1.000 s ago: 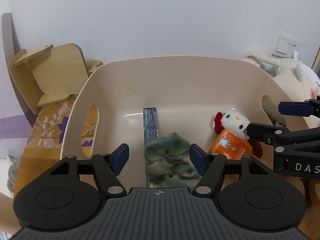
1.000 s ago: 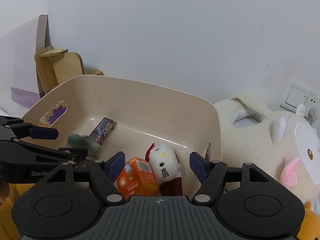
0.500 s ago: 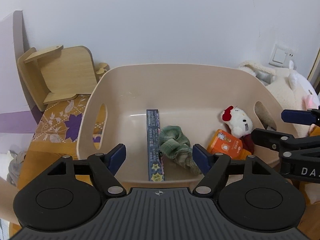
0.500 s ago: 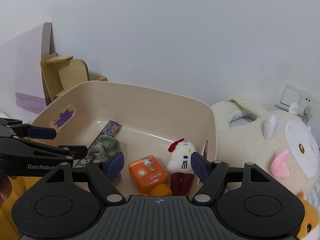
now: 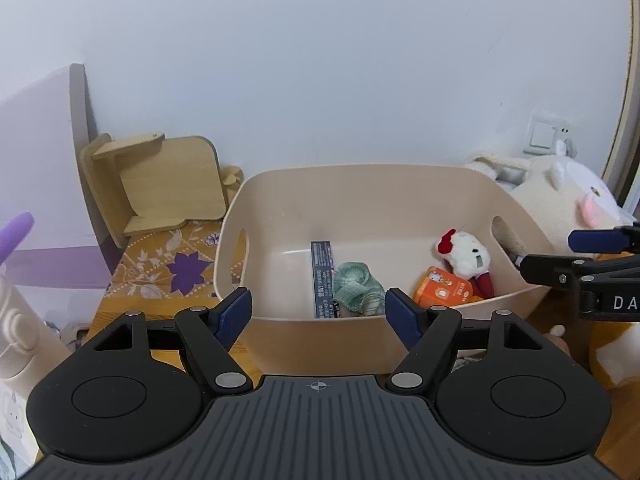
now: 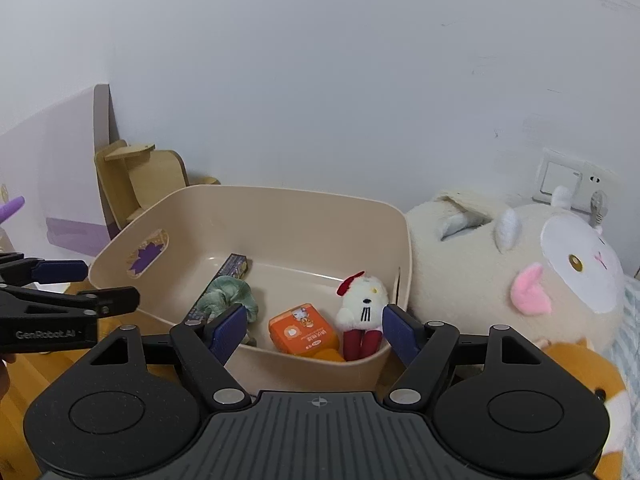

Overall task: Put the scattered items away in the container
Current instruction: 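Open both tools to release the items and pull back to the table, then grasp the wrapped snack with the left tool while the right grasps the black box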

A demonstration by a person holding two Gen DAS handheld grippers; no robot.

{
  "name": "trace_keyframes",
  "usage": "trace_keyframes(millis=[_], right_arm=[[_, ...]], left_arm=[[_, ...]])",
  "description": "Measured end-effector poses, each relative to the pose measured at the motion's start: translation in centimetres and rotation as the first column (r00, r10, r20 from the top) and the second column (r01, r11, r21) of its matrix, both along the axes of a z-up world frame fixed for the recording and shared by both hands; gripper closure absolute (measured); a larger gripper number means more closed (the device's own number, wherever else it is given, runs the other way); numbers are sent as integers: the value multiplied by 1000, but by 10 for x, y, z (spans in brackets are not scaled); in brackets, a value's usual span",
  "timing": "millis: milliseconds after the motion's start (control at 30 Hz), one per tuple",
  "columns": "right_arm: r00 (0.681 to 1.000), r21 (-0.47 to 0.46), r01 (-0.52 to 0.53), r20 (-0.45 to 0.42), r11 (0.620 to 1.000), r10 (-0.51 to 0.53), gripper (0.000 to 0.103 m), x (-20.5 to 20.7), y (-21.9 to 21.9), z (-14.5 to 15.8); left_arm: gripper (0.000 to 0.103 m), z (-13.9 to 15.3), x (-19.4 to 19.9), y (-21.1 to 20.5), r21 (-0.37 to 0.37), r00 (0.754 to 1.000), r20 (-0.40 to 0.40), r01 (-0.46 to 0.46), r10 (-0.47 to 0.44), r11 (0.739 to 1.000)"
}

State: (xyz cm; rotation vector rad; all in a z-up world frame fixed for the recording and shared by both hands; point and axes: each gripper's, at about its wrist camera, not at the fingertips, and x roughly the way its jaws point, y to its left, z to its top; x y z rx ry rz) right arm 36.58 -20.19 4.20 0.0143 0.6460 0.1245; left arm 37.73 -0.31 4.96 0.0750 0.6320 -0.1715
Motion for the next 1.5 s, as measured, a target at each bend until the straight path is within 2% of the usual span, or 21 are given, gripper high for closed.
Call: trace_keyframes(millis=[200,400,500,833,1033,1267,1500], right_arm=[[1000,93,-7,9,996,6,26,-18,-13,1],[998,67,16,62,998,-20,26,-45,-21,2],[993,88,34,113,996,-44,26,-65,-27,4],[982,116,60,171,991,-79,26,-128,-39,-8],[981,58,47,185,997,-57,26,-157,-32,-15],[988,50,31,151,998,-38,25,-176,-31,-33],[995,47,39,84,998,-43,26,-180,-34,-58]], left_arm=[[28,7,-26,5,-15,999,41,-1,1,1000],[27,10,-58,14,-42,998,66,-11,14,999],[26,6,-74,22,-71,999,48,-19,23,997],[26,-27,-115,29,-103,1000,-17,-15,13,995],[26,-46,-133,34,-150,997,-71,-19,8,989],[26,-63,-150,34,-150,995,-94,-35,21,988],[26,-70,-161,29,-171,992,-124,-14,-8,985]])
